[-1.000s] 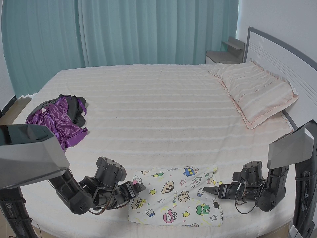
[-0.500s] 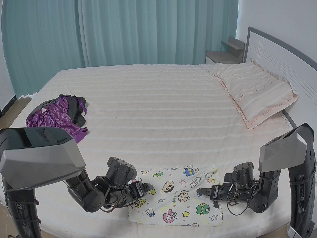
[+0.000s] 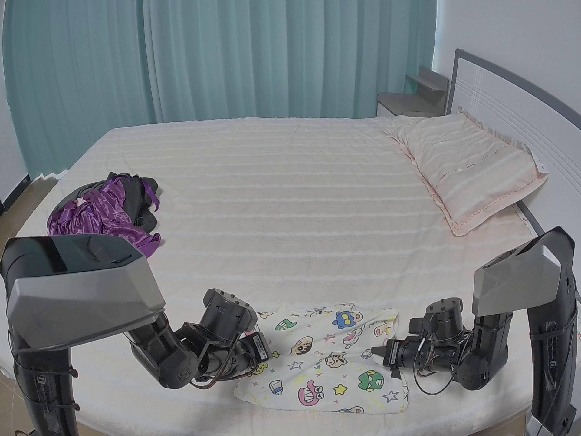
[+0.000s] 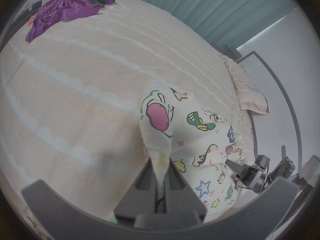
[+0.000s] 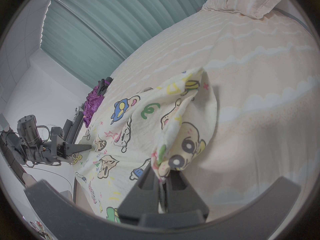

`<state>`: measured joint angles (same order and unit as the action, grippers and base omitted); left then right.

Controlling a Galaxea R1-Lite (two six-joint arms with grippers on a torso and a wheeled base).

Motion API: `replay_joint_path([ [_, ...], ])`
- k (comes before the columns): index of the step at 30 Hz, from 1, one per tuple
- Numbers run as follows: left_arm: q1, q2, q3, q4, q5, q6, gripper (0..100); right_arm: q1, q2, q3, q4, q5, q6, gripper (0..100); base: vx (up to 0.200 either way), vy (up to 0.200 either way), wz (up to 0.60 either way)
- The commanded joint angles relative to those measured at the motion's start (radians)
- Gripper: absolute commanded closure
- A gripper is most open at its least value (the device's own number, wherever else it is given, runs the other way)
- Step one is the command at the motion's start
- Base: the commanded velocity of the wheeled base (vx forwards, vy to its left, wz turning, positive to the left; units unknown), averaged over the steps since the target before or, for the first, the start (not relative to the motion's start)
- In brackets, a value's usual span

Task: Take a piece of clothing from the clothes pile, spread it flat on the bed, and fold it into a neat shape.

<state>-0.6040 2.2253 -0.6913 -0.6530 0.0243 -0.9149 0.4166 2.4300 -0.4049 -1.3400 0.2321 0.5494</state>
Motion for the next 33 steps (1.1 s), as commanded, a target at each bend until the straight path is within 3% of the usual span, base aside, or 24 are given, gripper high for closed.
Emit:
replay_joint_path([
  [1,0.003,-0.003,0.009,0.0,0.002,-0.002,100,0.001,0.0,-0.003,-0.001,-0.002,0.001,100,0.0,0.0,0.0],
  [8,0.009,-0.019,0.033,-0.002,0.002,-0.005,100,0.001,-0.005,-0.003,0.001,-0.004,0.001,100,0.0,0.0,0.0],
  [33,0.015,-0.092,0.108,-0.005,0.002,-0.035,100,0.011,-0.035,0.003,-0.001,-0.002,0.001,100,0.0,0.2,0.0],
])
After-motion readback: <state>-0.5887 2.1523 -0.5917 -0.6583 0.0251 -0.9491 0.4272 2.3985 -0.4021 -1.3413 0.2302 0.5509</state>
